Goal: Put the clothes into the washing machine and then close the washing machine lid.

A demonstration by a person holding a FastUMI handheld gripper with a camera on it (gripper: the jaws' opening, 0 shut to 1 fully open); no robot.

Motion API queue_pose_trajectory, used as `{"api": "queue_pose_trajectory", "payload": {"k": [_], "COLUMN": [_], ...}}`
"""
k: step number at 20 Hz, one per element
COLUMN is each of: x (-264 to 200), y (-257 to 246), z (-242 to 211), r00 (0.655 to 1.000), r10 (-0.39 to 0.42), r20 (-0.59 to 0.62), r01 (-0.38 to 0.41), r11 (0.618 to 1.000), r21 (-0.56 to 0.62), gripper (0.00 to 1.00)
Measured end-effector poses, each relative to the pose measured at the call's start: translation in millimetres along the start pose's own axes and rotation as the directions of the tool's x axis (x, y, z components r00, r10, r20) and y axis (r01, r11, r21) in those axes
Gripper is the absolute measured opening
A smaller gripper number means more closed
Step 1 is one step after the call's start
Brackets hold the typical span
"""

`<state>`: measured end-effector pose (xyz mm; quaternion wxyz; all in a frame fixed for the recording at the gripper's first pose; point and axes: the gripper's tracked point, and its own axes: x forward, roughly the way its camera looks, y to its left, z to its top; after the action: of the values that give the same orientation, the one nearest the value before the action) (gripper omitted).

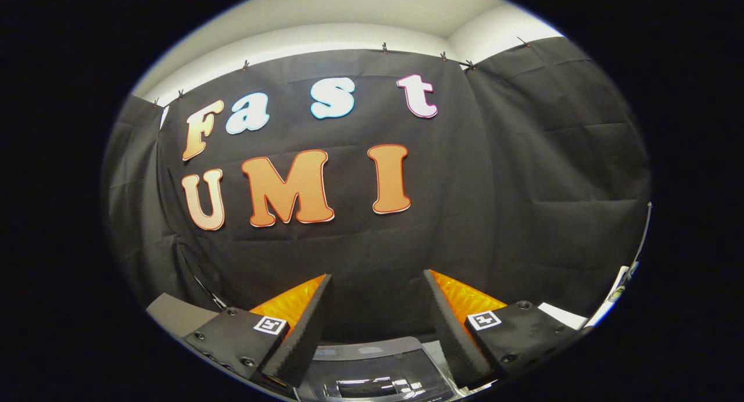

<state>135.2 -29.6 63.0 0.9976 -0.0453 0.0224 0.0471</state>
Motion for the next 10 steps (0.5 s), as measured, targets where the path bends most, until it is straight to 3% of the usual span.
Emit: {"api": "queue_pose_trajectory", "payload": {"k": [10], "x": [15], "y": [16], "z": [12], "r00": [0.996], "r10": [0.087], "r20": [-0.003], "r01": [-0.087], "r11": [0.996], "r21": [-0.031], "gripper": [0.98]}}
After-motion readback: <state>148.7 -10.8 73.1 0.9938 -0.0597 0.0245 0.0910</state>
